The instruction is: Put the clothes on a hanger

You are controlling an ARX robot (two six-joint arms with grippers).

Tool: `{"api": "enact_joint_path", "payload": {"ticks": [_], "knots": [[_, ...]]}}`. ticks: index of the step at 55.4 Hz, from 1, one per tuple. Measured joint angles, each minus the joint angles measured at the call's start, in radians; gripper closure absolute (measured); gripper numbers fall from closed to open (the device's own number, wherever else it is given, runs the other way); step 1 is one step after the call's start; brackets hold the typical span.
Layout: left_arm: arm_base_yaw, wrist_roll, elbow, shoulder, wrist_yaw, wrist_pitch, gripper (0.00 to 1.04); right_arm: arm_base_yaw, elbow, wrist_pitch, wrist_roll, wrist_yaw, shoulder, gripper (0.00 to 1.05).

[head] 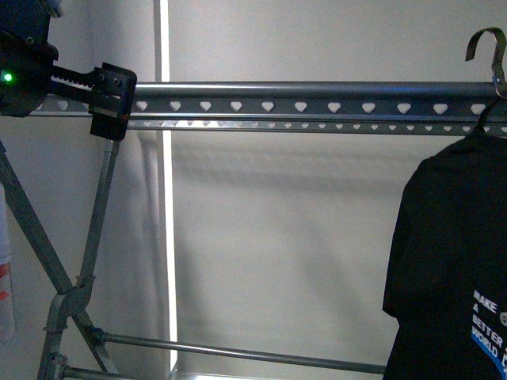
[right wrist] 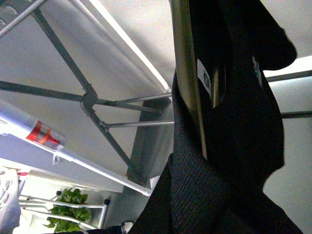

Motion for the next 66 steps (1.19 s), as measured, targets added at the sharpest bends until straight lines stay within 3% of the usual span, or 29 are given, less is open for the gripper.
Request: {"api": "enact_joint_path", "payload": {"ticks": [7, 11, 21, 27, 34, 38, 41, 47, 61, 66], "knots": [[-0.003, -0.08, 0.0, 0.0, 0.002, 0.0, 0.07, 0.002, 0.043, 0.002, 0.037, 0.025, 0.026, 1.01], [0.011, -0.121, -0.002, 0.0, 0.129, 0.018, 0.07, 0.0, 0.06, 0.005, 0.061, 0.052, 0.045, 1.01], [0.035, -0.233, -0.001, -0.001, 0.022, 0.03, 0.07, 0.008, 0.071, 0.007, 0.091, 0.076, 0.069, 1.01], [0.081, -0.403, 0.013, -0.006, -0.069, -0.072, 0.07, 0.015, 0.071, 0.011, 0.113, 0.093, 0.073, 1.01], [0.111, -0.605, 0.011, -0.01, -0.047, -0.127, 0.07, 0.015, 0.071, 0.023, 0.128, 0.117, 0.082, 1.01], [0.134, -0.527, -0.033, -0.058, 0.134, -0.151, 0.19, 0.015, 0.071, 0.027, 0.131, 0.121, 0.087, 1.01], [0.138, -0.446, -0.107, -0.109, 0.185, -0.122, 0.27, 0.016, 0.071, 0.031, 0.131, 0.122, 0.091, 1.01], [0.138, -0.335, -0.312, -0.229, 0.203, -0.016, 0.51, 0.016, 0.071, 0.04, 0.137, 0.134, 0.099, 1.01], [0.143, -0.294, -0.651, -0.394, 0.202, 0.119, 1.03, 0.038, 0.052, 0.064, 0.14, 0.155, 0.115, 1.01], [0.143, -0.289, -0.735, -0.455, 0.203, 0.142, 1.01, 0.051, 0.002, 0.094, 0.133, 0.164, 0.115, 1.01]]}}
